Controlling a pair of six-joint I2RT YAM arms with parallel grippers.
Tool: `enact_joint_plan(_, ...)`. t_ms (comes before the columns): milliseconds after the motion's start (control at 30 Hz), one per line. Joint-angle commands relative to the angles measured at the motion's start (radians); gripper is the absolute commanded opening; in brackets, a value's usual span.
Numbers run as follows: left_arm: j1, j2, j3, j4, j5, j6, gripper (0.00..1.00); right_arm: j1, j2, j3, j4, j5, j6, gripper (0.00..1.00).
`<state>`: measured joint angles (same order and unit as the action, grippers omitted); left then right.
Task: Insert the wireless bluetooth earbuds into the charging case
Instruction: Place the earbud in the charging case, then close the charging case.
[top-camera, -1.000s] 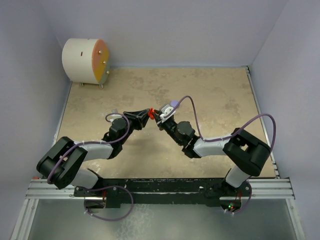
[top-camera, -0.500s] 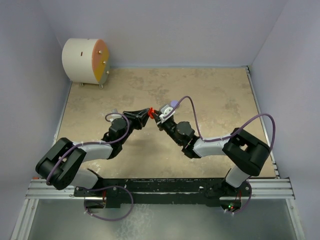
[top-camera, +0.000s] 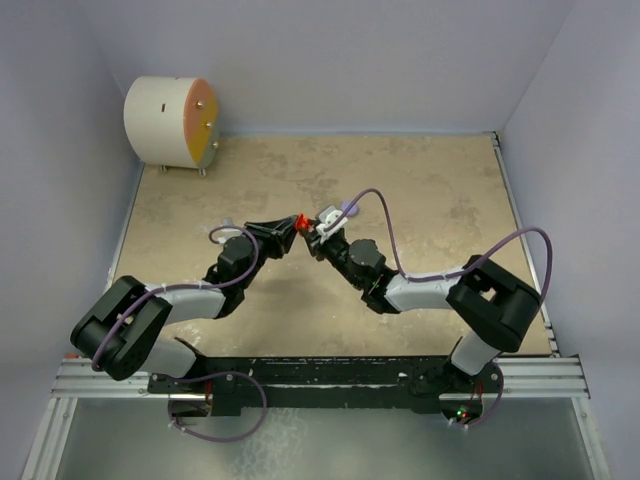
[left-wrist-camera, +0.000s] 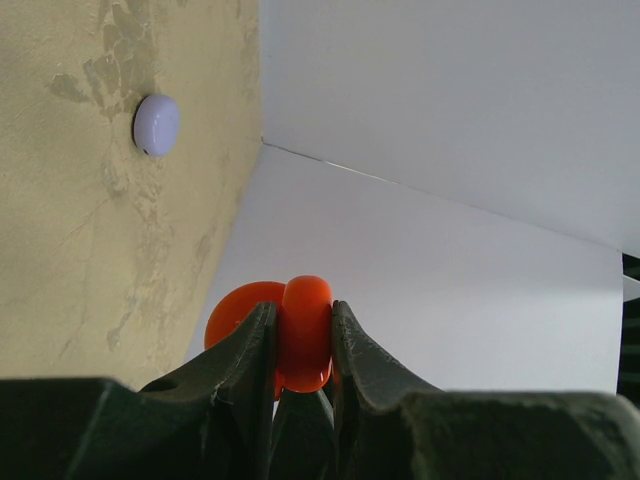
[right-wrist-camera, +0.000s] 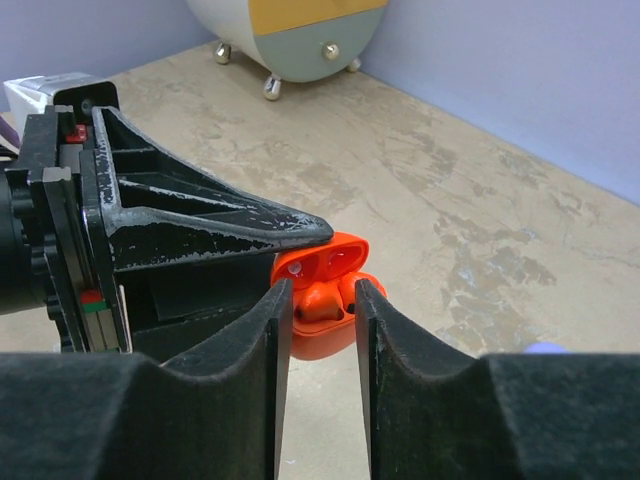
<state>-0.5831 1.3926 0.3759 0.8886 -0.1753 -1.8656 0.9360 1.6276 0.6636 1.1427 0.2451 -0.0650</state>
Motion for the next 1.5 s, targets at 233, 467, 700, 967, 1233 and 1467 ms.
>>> enact_joint_plan(233, -0.004, -0.031, 0.03, 0.028, -0.013, 0.033, 0.0, 0.006, -0.241, -0.011, -0.031, -0.001, 0.156, 0.78)
enact_joint_plan(467, -0.004, -0.03, 0.014, 0.048, -0.011, 0.044, 0.0, -0.003, -0.285, 0.063, -0.307, 0.232, 0.286, 0.86)
enact_joint_plan(700, -0.004, -0.042, 0.016, 0.052, -0.092, -0.001, 0.0, -0.002, -0.287, -0.022, -0.433, 0.355, 0.312, 0.86)
enact_joint_plan(967, -0.007, -0.014, 0.111, -0.001, -0.131, -0.016, 0.0, -0.002, -0.236, -0.049, -0.389, 0.342, 0.315, 0.9)
enact_joint_plan(1233, -0.062, 0.007, 0.162, -0.047, -0.19, -0.059, 0.0, 0.021, -0.05, 0.036, -0.272, 0.434, 0.275, 0.96)
enact_joint_plan(1467, -0.088, 0.009, 0.158, -0.067, -0.219, -0.077, 0.0, 0.023, 0.0, 0.046, -0.123, 0.436, 0.232, 1.0)
